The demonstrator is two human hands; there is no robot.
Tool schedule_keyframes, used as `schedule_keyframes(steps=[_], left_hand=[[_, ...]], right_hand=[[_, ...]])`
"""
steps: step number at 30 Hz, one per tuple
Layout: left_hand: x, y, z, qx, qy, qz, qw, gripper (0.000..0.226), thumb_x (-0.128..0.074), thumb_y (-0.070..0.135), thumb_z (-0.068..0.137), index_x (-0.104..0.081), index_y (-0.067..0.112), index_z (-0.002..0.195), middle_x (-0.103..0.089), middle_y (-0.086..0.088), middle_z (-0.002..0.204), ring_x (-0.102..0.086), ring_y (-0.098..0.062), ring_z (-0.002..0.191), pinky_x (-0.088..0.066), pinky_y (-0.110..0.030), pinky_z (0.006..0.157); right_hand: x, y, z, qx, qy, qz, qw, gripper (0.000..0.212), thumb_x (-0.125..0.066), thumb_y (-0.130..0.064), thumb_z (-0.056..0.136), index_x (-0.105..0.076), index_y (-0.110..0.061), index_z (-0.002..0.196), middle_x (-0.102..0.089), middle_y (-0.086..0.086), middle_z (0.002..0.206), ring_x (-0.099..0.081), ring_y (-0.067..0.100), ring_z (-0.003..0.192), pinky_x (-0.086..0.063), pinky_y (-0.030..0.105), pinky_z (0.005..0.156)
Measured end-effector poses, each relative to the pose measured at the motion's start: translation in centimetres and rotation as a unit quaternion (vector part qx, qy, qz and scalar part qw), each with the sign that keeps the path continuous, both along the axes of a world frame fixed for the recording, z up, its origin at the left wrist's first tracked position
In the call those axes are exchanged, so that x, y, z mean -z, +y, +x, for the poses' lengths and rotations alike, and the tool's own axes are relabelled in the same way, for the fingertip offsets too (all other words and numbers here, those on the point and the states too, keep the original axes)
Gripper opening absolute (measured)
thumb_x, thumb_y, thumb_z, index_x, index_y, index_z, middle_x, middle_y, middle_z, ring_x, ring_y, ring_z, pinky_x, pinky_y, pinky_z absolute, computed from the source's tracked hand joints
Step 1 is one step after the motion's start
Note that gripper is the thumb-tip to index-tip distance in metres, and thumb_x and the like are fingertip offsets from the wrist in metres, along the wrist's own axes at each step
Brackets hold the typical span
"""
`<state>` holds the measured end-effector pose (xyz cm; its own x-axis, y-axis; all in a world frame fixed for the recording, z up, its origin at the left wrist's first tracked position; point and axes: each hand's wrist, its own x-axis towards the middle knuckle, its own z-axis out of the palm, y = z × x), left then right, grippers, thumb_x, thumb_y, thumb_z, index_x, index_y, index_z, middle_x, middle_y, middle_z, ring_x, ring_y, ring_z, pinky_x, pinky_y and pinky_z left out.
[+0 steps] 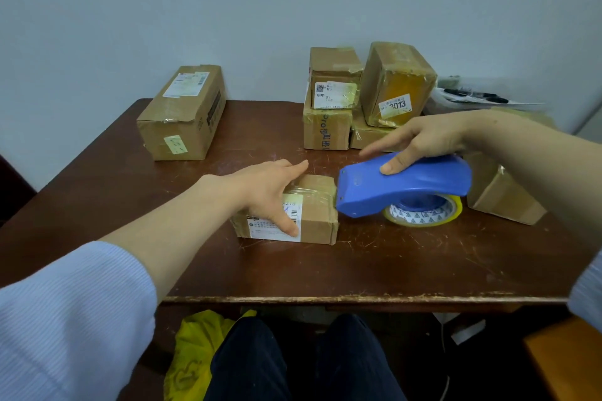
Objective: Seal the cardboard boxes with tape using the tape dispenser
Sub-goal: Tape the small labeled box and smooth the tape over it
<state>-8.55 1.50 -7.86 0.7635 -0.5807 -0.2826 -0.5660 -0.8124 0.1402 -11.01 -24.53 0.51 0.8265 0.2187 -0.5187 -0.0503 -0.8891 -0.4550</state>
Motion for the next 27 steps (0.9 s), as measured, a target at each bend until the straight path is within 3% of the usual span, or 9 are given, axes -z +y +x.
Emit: schedule_keyframes(steps=[5,8,10,12,15,18,21,25,27], left_hand=[[-0.6,-1.9,-0.1,-0.002,-0.013,0.059,0.998,0.122,-0.080,0.061,0.056,-0.010,0.028,0.150,-0.037,-0.003,0.133,-0.042,-0.025,0.121,-0.044,-0.036,0.090],[-0.4,-1.7,-0.2,-0.001,-0.014,0.033,0.999,0.122,-0.080,0.064,0.054,-0.014,0.025,0.150,-0.035,0.003,0.142,-0.041,-0.022,0.127,-0.043,-0.037,0.093],[-0.5,-1.5,-0.3,0.000,-0.013,0.018,1.000,0.119,-0.081,0.060,0.057,-0.015,0.024,0.149,-0.033,0.006,0.146,-0.039,-0.019,0.130,-0.042,-0.037,0.096],[-0.5,-1.5,-0.3,-0.002,-0.010,0.013,1.000,0.118,-0.083,0.056,0.057,-0.017,0.024,0.149,-0.037,0.006,0.143,-0.040,-0.019,0.128,-0.041,-0.035,0.095],[-0.7,-1.4,-0.2,-0.003,0.003,0.001,1.000,0.116,-0.085,0.051,0.057,-0.019,0.025,0.148,-0.040,0.006,0.138,-0.042,-0.018,0.124,-0.041,-0.034,0.097],[-0.8,-1.4,-0.1,-0.001,0.016,-0.011,1.000,0.112,-0.087,0.046,0.057,-0.023,0.024,0.147,-0.041,0.005,0.137,-0.043,-0.016,0.122,-0.040,-0.031,0.097],[-0.7,-1.5,0.0,0.000,0.022,-0.015,1.000,0.113,-0.088,0.044,0.056,-0.023,0.024,0.147,-0.041,0.005,0.138,-0.043,-0.016,0.122,-0.039,-0.029,0.097],[-0.6,-1.5,0.2,0.002,0.023,-0.013,1.000,0.114,-0.087,0.044,0.057,-0.021,0.024,0.148,-0.040,0.005,0.139,-0.042,-0.017,0.124,-0.038,-0.029,0.097],[-0.6,-1.6,0.2,0.007,0.021,-0.005,1.000,0.115,-0.087,0.045,0.058,-0.018,0.024,0.149,-0.038,0.005,0.140,-0.041,-0.018,0.125,-0.039,-0.032,0.100]], right_hand=[[0.6,-0.1,-0.4,-0.038,-0.003,-0.022,0.999,0.041,-0.064,-0.048,0.080,-0.059,-0.049,0.121,-0.057,-0.023,0.123,-0.057,0.005,0.105,-0.043,0.022,0.084],[0.6,0.1,-0.7,-0.092,0.029,-0.065,0.993,0.075,-0.075,-0.060,0.062,-0.044,-0.055,0.130,-0.046,-0.024,0.128,-0.055,0.009,0.108,-0.043,0.025,0.089],[0.8,0.2,-1.0,-0.128,0.046,-0.112,0.984,0.098,-0.080,-0.053,0.056,-0.029,-0.055,0.139,-0.035,-0.021,0.132,-0.047,0.011,0.113,-0.037,0.028,0.093],[1.4,0.1,-1.5,-0.143,0.047,-0.137,0.979,0.106,-0.085,-0.038,0.062,-0.018,-0.054,0.143,-0.031,-0.018,0.131,-0.044,0.011,0.109,-0.035,0.029,0.091],[1.7,-1.1,-2.3,-0.128,0.023,-0.105,0.986,0.104,-0.080,-0.029,0.060,-0.019,-0.059,0.139,-0.039,-0.019,0.122,-0.050,0.002,0.093,-0.038,0.026,0.081],[1.2,-2.6,-3.0,-0.106,0.013,-0.072,0.992,0.100,-0.070,-0.030,0.054,-0.022,-0.062,0.136,-0.042,-0.029,0.115,-0.053,0.002,0.093,-0.041,0.022,0.073],[1.3,-3.5,-3.7,-0.103,0.031,-0.072,0.992,0.100,-0.070,-0.028,0.054,-0.023,-0.062,0.135,-0.043,-0.026,0.116,-0.055,0.005,0.094,-0.043,0.021,0.071],[1.0,-1.5,-3.3,-0.129,0.038,-0.144,0.980,0.099,-0.072,-0.030,0.056,-0.024,-0.059,0.138,-0.042,-0.012,0.127,-0.052,0.010,0.096,-0.041,0.025,0.076],[0.6,0.4,-2.5,-0.150,0.031,-0.195,0.969,0.093,-0.076,-0.026,0.067,-0.026,-0.056,0.140,-0.039,-0.008,0.130,-0.051,0.015,0.098,-0.039,0.028,0.081]])
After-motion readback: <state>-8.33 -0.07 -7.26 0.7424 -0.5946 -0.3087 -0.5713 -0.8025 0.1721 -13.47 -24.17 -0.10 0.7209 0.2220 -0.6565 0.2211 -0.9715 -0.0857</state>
